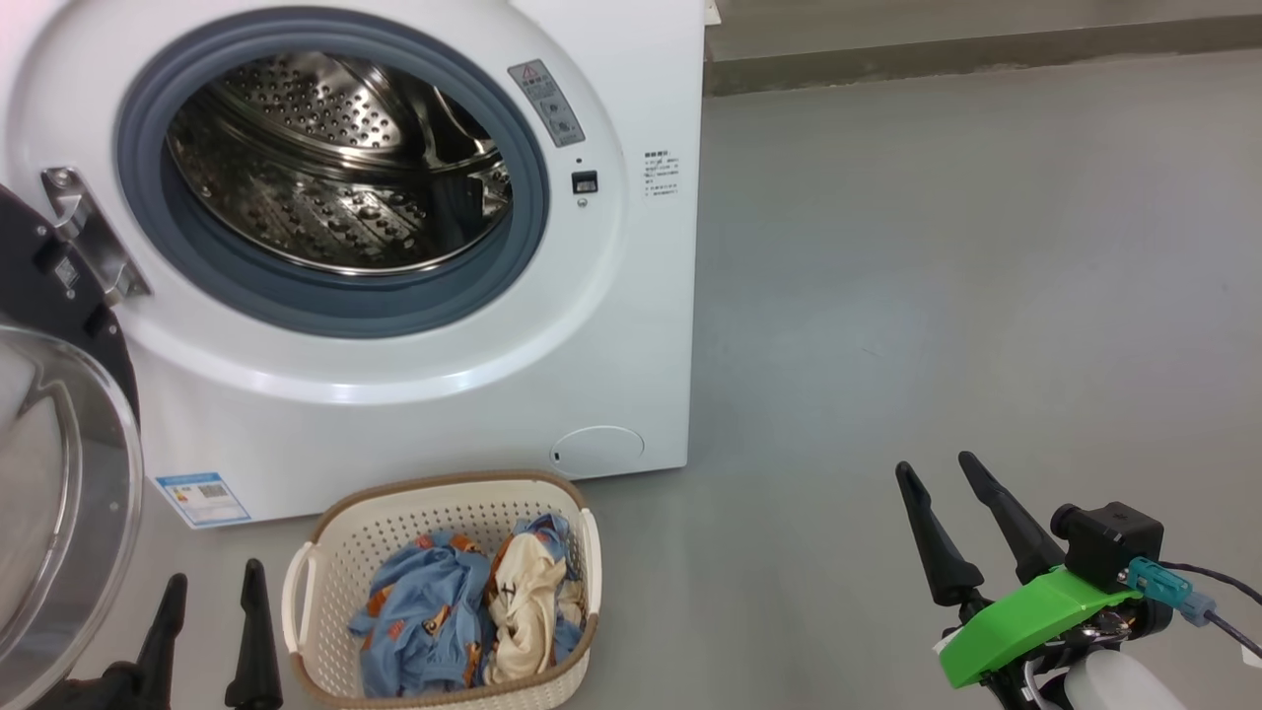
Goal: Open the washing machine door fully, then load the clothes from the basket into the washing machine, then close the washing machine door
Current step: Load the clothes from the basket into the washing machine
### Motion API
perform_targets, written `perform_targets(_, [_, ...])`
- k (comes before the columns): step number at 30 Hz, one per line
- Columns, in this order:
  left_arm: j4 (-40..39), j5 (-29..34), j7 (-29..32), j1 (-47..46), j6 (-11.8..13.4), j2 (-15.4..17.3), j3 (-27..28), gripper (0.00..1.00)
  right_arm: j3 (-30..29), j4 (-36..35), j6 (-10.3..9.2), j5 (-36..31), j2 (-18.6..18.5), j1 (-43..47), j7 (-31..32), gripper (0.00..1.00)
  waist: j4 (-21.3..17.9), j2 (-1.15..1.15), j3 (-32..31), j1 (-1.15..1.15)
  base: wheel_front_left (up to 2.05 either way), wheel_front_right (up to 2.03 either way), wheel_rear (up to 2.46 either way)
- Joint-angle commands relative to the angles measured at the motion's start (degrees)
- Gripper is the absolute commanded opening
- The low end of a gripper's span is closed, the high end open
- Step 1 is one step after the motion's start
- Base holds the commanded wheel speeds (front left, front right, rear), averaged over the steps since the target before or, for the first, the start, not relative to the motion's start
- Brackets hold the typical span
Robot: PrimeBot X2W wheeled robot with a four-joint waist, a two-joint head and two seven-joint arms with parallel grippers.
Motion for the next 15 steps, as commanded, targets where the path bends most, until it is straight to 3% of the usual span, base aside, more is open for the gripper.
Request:
perform_targets(1, [-0.75,0.49,-0.53,-1.96,-0.18,0.93,2.19,1.0,0.85,-1.33,0.43,-0.11,-0.29,-0.84,-0.7,1.0,0.11,0.0,0.02,0.0,1.54,-1.54,0.0])
perform_targets(15, [-0.51,0.6,-0.53,-2.22,-0.37,0.64,2.96,1.0,0.86,-1.46,0.43,-0.12,-0.15,-0.69,-0.7,1.0,0.56,0.0,0.02,0.0,1.48,-1.48,0.0])
